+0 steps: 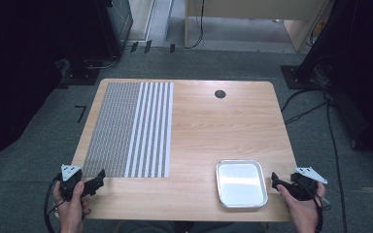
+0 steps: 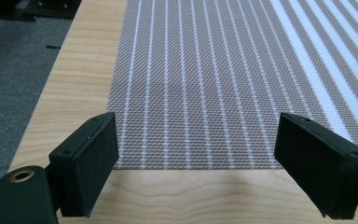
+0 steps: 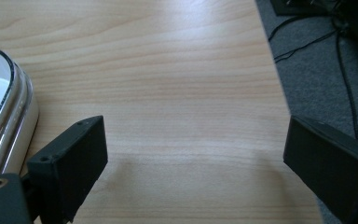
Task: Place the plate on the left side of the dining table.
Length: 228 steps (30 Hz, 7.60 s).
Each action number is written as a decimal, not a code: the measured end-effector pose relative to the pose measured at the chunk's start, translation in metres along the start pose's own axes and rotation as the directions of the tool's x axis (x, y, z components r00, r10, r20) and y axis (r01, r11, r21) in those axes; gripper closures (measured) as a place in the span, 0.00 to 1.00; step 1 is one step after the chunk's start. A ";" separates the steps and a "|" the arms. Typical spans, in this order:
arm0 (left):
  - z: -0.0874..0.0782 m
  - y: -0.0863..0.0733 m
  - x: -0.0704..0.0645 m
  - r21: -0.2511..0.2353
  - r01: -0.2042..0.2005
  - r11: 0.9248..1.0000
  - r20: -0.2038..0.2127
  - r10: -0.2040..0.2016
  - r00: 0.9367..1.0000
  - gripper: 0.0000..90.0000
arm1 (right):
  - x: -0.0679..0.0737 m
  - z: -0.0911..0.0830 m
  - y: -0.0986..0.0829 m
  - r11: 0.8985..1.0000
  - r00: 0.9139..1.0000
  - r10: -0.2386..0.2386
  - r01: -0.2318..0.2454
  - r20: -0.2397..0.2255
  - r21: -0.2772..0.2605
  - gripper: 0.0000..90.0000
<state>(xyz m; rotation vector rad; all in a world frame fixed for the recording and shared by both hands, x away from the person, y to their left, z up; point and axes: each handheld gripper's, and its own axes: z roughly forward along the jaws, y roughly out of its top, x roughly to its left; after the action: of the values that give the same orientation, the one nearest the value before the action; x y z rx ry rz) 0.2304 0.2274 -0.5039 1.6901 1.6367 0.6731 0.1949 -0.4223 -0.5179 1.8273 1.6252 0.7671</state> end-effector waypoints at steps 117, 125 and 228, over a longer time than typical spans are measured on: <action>0.009 -0.021 -0.355 0.023 -0.265 0.964 0.407 0.233 0.883 0.88 | 0.047 -0.026 -0.001 0.989 0.951 0.150 -0.145 -0.270 0.036 0.97; 0.009 -0.019 -0.355 0.004 -0.275 0.962 0.376 0.253 0.891 0.83 | 0.047 -0.026 -0.001 0.989 0.951 0.151 -0.146 -0.269 0.037 0.96; 0.025 -0.020 -0.386 0.044 -0.310 0.950 0.476 0.253 0.842 0.75 | 0.028 -0.036 0.004 0.968 0.953 0.248 -0.249 -0.172 0.015 0.97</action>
<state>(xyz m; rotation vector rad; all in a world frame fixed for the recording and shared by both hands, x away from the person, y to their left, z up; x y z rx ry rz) 0.2076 -0.1596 -0.4990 2.0159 1.1162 0.2651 0.1738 -0.3929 -0.4892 2.0334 1.5091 1.0670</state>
